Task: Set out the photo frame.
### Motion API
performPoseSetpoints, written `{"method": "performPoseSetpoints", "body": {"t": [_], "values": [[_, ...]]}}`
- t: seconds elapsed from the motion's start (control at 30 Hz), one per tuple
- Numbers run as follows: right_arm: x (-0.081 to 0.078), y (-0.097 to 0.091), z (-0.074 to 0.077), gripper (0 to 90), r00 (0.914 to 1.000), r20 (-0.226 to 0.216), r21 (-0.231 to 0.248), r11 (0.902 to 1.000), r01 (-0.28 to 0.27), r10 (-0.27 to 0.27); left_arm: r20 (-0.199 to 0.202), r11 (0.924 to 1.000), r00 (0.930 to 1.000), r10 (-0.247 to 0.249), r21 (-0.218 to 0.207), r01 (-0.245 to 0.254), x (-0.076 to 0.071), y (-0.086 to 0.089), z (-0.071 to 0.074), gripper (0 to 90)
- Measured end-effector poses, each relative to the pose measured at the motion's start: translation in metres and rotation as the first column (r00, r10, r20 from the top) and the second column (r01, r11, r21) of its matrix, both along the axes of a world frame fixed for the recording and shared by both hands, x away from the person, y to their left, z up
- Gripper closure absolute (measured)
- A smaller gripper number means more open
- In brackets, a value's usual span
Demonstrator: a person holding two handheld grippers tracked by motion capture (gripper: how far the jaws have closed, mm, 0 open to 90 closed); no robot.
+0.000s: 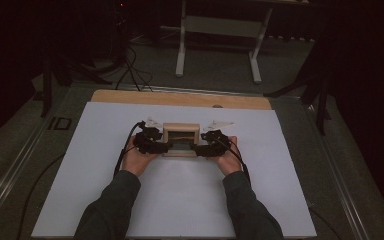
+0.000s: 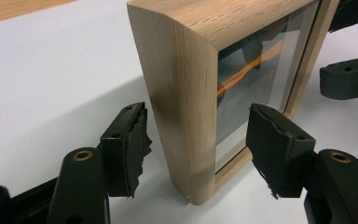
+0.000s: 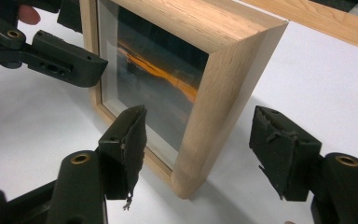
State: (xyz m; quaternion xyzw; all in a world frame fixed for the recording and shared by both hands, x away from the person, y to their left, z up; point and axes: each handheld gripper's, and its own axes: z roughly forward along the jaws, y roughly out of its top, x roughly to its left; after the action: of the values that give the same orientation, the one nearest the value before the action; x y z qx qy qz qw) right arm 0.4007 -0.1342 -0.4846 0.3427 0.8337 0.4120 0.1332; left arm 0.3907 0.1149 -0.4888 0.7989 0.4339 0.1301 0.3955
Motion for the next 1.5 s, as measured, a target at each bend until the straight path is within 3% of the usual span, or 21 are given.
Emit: {"method": "performPoseSetpoints", "body": {"t": [0.43, 0.67, 0.83, 1.27, 1.5], "values": [[-0.003, -0.003, 0.005, 32.2, 1.0000, 0.004, 0.004, 1.0000, 0.006, -0.006, 0.011, 1.0000, 0.9999, 0.003, -0.002, -0.003, -0.006, 0.006, 0.008, 34.9], [-0.008, -0.010, 0.012, 31.2, 0.9999, 0.012, 0.000, 1.0000, 0.004, -0.004, 0.038, 1.0000, 0.9993, 0.001, -0.006, -0.001, -0.017, 0.014, 0.019, 34.5], [-0.013, -0.014, 0.017, 31.0, 0.9997, 0.024, -0.005, 1.0000, -0.002, 0.002, 0.057, 0.9999, 0.9984, 0.001, 0.014, -0.002, -0.026, 0.021, 0.023, 34.0], [-0.024, -0.036, 0.015, 31.3, 0.9994, 0.033, -0.005, 0.9999, 0.014, -0.014, 0.075, 0.9993, 0.9966, 0.035, 0.008, -0.036, -0.050, 0.049, 0.022, 34.0], [-0.032, -0.049, 0.013, 31.4, 0.9993, 0.030, 0.001, 0.9997, 0.024, -0.024, 0.064, 0.9978, 0.9960, 0.062, 0.018, -0.064, -0.061, 0.066, 0.013, 34.0]]}}
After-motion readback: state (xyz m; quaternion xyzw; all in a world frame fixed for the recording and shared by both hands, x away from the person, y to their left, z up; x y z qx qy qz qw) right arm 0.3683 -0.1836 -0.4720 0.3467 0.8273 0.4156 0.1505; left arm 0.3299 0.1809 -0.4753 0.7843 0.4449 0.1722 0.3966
